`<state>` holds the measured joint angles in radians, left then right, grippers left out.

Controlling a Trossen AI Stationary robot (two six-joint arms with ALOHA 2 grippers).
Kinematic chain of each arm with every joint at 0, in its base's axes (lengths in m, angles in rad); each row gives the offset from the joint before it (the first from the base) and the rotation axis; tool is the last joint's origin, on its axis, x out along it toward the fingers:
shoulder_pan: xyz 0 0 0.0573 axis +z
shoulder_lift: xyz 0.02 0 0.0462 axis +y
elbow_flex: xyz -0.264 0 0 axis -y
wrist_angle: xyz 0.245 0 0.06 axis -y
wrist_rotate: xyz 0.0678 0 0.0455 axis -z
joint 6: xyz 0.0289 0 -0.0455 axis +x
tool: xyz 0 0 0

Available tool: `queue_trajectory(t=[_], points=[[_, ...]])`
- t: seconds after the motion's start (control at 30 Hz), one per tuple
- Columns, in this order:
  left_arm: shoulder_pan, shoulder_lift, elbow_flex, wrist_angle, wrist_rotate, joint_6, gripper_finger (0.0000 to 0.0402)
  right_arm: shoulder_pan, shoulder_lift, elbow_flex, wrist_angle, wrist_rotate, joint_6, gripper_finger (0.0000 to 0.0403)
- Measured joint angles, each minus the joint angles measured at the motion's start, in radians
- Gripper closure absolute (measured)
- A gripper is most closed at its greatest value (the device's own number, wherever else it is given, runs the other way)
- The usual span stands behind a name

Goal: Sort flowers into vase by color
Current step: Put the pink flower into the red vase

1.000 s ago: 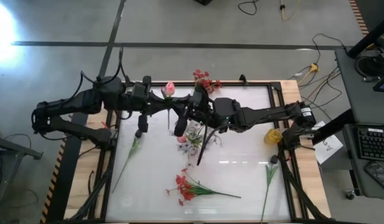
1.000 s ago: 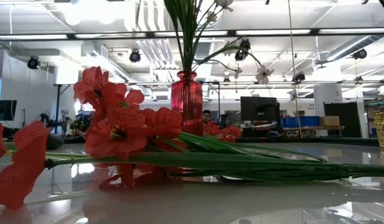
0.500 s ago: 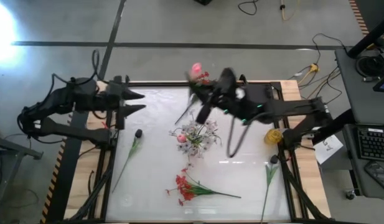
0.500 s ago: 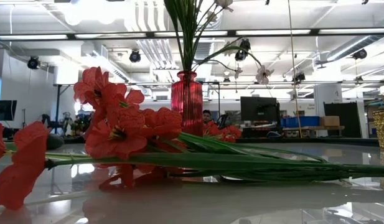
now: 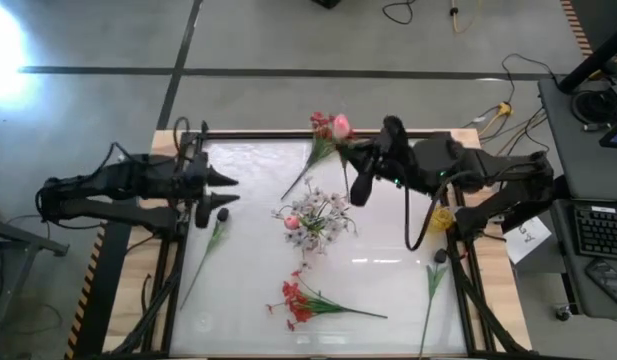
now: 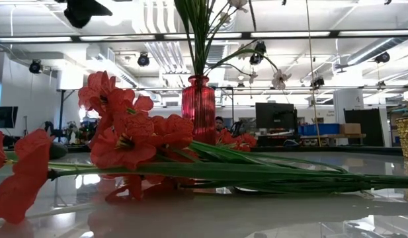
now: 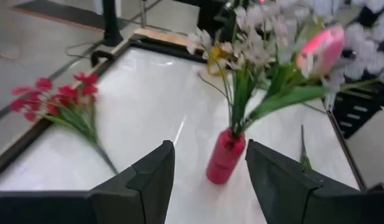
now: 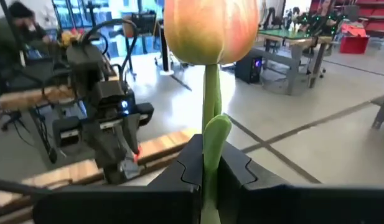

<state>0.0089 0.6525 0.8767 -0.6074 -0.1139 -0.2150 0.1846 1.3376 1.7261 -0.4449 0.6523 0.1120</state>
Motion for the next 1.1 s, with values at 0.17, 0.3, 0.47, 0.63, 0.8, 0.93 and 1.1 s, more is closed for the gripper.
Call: queue_trajectory(t=[0.17, 0.3, 0.47, 0.63, 0.8, 0.93, 1.1], points=[[-0.046, 0.03, -0.085, 0.066, 0.03, 0.005, 0.0216, 0.019, -0.022, -0.09, 0.01, 0.029, 0.002, 0.039], [-0.086, 0.065, -0.118, 0.067, 0.053, -0.017, 0.0216, 0.024, -0.064, -0.227, 0.008, 0.03, 0.104, 0.039], [-0.145, 0.092, -0.121, 0.073, 0.048, -0.041, 0.0216, 0.054, -0.177, -0.454, 0.172, 0.062, 0.192, 0.039], [-0.166, 0.138, -0.121, 0.07, 0.044, -0.057, 0.0216, 0.1, -0.277, -0.696, 0.634, 0.079, 0.039, 0.039], [-0.166, 0.226, -0.121, 0.096, 0.044, -0.034, 0.0216, 0.11, -0.289, -0.893, 1.052, -0.033, -0.035, 0.039], [-0.165, 0.313, -0.121, 0.184, 0.043, -0.036, 0.0216, 0.11, -0.221, -0.967, 1.217, -0.046, -0.085, 0.039], [-0.163, 0.418, -0.104, 0.267, 0.043, -0.06, 0.0216, 0.11, -0.108, -0.972, 1.522, -0.031, -0.25, 0.039]])
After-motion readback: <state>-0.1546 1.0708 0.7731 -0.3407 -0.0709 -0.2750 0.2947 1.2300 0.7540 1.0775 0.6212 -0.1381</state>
